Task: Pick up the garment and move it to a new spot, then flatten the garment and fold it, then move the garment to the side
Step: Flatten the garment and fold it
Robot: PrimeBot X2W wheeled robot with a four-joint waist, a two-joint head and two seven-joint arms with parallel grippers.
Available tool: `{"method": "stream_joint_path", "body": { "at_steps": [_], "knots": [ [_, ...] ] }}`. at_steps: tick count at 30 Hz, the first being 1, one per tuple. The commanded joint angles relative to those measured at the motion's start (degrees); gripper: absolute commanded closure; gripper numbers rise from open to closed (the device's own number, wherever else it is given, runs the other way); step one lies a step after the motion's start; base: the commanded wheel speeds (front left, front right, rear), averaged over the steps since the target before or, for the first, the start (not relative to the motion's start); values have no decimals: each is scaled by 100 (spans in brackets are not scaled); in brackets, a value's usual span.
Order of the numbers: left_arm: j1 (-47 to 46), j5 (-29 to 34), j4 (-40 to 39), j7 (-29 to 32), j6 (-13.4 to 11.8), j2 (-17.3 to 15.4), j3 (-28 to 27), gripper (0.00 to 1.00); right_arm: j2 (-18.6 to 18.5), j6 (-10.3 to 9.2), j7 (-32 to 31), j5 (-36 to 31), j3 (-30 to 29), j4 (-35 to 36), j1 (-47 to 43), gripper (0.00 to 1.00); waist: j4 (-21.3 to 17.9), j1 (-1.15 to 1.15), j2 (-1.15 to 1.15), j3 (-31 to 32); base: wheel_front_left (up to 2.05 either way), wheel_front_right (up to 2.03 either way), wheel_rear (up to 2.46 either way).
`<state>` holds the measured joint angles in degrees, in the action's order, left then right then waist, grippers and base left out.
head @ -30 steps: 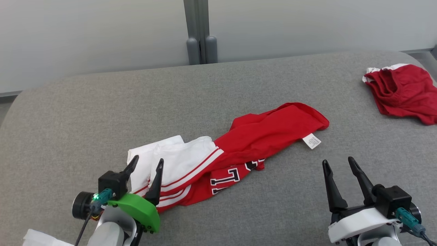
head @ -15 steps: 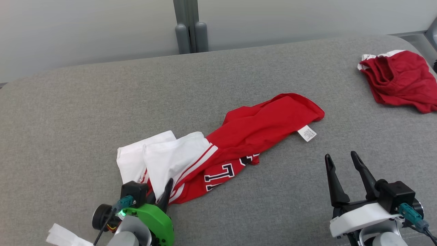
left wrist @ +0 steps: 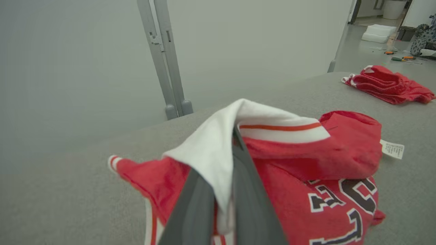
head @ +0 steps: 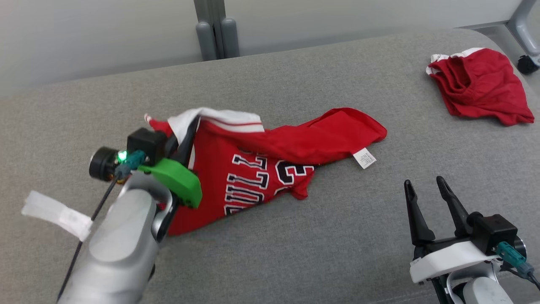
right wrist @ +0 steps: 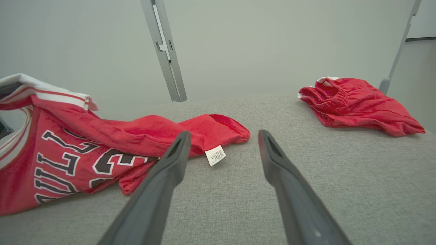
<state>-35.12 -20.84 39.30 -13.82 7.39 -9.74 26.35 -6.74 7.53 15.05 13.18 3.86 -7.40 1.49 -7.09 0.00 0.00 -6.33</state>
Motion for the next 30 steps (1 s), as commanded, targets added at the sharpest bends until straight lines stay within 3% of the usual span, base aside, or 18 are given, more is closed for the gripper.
{"method": "stream_joint_path", "body": {
  "at_steps": [1, 9, 23, 30],
  "knots": [
    [-309, 89, 14, -57, 11, -41, 19, 100, -8, -10, 16, 1, -34, -15, 43, 0, -79, 0, 0, -67, 0, 0, 0],
    [-1046, 377, -385, -140, -16, 98, -91, 100, 41, -10, 16, -50, -124, 18, -4, 0, -46, 0, 0, -138, 0, 0, 0],
    [1725, 407, -1020, -128, -45, -4, -281, 100, 53, -10, 16, -55, -85, -56, -137, 0, 485, 0, 0, 58, 0, 0, 0],
    [2969, 385, -1212, -129, -115, 132, -514, 100, 47, -10, 16, -41, 14, -129, -228, 0, 757, 0, 0, 199, 0, 0, 0]
  ]
}}
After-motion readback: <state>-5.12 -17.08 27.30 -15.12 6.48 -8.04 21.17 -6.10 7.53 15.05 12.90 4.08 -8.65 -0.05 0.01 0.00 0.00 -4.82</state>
